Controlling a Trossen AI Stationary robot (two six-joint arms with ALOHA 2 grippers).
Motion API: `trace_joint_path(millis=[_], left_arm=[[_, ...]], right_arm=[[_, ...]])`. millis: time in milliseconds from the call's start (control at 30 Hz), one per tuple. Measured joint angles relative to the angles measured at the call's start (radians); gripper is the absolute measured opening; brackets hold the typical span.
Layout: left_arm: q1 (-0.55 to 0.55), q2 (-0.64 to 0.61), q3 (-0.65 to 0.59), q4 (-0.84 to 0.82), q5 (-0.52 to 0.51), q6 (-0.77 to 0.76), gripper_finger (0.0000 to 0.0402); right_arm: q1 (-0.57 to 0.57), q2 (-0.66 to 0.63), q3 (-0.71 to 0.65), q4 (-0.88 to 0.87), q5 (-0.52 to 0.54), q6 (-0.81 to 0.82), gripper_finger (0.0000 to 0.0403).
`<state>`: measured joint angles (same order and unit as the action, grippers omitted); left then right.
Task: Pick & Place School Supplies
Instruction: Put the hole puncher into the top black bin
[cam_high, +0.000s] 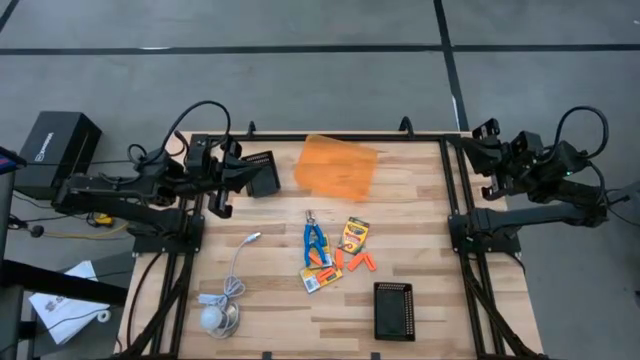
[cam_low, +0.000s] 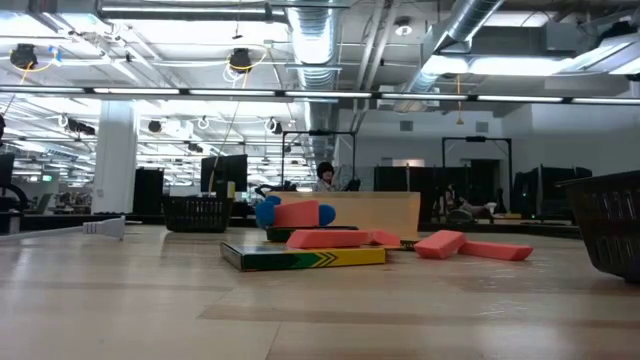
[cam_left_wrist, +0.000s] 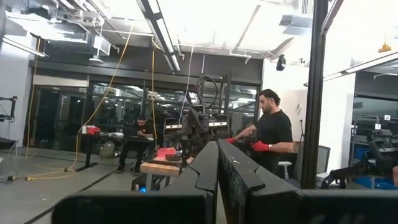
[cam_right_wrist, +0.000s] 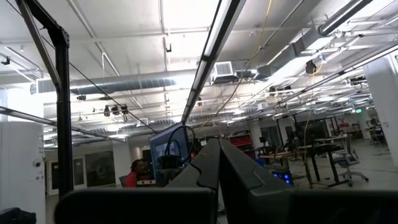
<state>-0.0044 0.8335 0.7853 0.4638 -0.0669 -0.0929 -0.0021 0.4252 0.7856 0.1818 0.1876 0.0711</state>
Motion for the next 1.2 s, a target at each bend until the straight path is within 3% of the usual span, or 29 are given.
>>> trace_joint_path(millis=[300, 433, 633, 867, 1000, 1200], left_arm=[[0.016, 0.058, 0.0, 0.016, -0.08, -0.003, 0.0], [0.06, 0.119, 0.0, 0.01, -0.092, -0.12, 0.0004], [0.111, 0.174, 0.0, -0.115, -0.019, -0.204, 0.0057], [0.137, 0.239, 0.0, -0.497, 0.075, -0.253, 0.0131], [0.127, 0.321, 0.0, -0.575, 0.091, -0.293, 0.014], [0.126, 0.492, 0.002, -0.6, 0.173, -0.548, 0.0131]], right_arm=[[0.0, 0.0, 0.0, 0.015, -0.002, 0.09, 0.0], [0.0, 0.0, 0.0, 0.013, -0.003, 0.108, 0.0], [0.001, 0.051, 0.0, -0.023, -0.001, 0.19, 0.0013], [0.0, 0.174, 0.074, -0.213, 0.206, 0.171, 0.0082], [0.0, 0.215, 0.139, -0.289, 0.291, 0.131, 0.011], [-0.001, 0.236, 0.22, -0.409, 0.387, 0.112, 0.0132]])
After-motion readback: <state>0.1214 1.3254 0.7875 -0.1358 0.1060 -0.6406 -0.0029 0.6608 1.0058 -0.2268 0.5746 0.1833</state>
